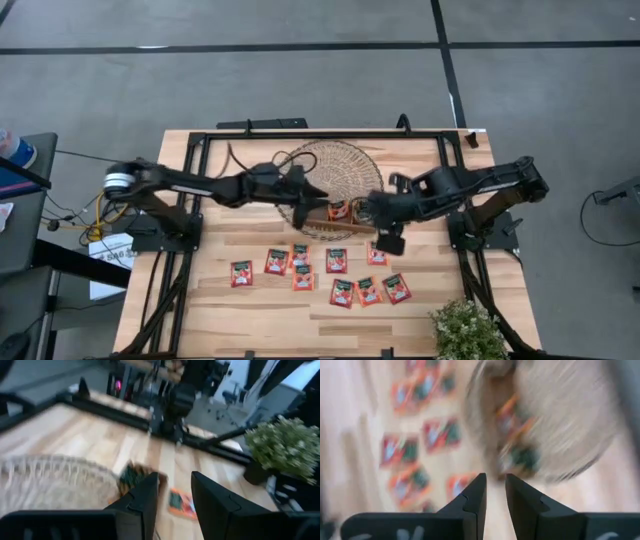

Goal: Pick & Place Tea
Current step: Put the orange tea bag into the middle section of the wooden organizer

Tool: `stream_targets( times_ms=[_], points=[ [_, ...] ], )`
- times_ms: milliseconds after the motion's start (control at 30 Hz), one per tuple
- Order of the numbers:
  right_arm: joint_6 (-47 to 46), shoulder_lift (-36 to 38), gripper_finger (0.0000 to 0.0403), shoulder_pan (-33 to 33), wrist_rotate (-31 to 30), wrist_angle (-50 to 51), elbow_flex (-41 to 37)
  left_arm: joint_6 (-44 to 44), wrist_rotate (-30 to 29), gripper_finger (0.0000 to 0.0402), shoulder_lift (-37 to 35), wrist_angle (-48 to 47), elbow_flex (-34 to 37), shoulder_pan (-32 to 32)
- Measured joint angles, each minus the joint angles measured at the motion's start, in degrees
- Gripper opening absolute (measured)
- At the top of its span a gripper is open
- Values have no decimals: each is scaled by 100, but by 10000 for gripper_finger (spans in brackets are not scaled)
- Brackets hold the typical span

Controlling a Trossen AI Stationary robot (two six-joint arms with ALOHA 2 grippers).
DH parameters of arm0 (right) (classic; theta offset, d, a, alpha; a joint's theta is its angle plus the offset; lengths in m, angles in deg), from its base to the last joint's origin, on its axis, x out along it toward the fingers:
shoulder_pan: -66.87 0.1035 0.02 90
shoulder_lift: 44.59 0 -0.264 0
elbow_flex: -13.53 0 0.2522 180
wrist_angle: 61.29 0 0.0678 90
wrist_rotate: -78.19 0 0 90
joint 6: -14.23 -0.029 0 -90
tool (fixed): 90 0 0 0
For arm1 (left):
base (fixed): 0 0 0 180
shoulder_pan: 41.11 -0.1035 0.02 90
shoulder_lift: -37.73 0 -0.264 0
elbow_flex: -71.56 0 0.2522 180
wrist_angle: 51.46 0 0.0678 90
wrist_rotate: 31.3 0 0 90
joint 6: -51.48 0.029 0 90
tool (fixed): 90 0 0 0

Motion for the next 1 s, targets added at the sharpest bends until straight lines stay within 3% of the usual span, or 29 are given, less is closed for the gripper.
stream_targets(
  times_ms=[133,267,433,667,867,1000],
  points=[
    [-411,4,66,260,678,219,-662,-378,-82,108,-949,-1665,0,114],
    [-579,-4,66,684,752,-27,-1686,-1037,-323,108,-1711,-3311,0,211],
    [-550,-7,76,913,764,-1160,-2900,-1402,-732,108,-2119,-4683,0,305],
    [-268,-7,134,394,777,-2138,-3742,-1413,-1183,108,-2082,-5335,0,329],
    [10,-7,197,95,986,-3201,-4345,-1480,-1189,108,-2082,-5658,0,330],
    [35,-6,214,-7,982,-3376,-4620,-1486,-1191,108,-2082,-5860,0,331]
  ],
)
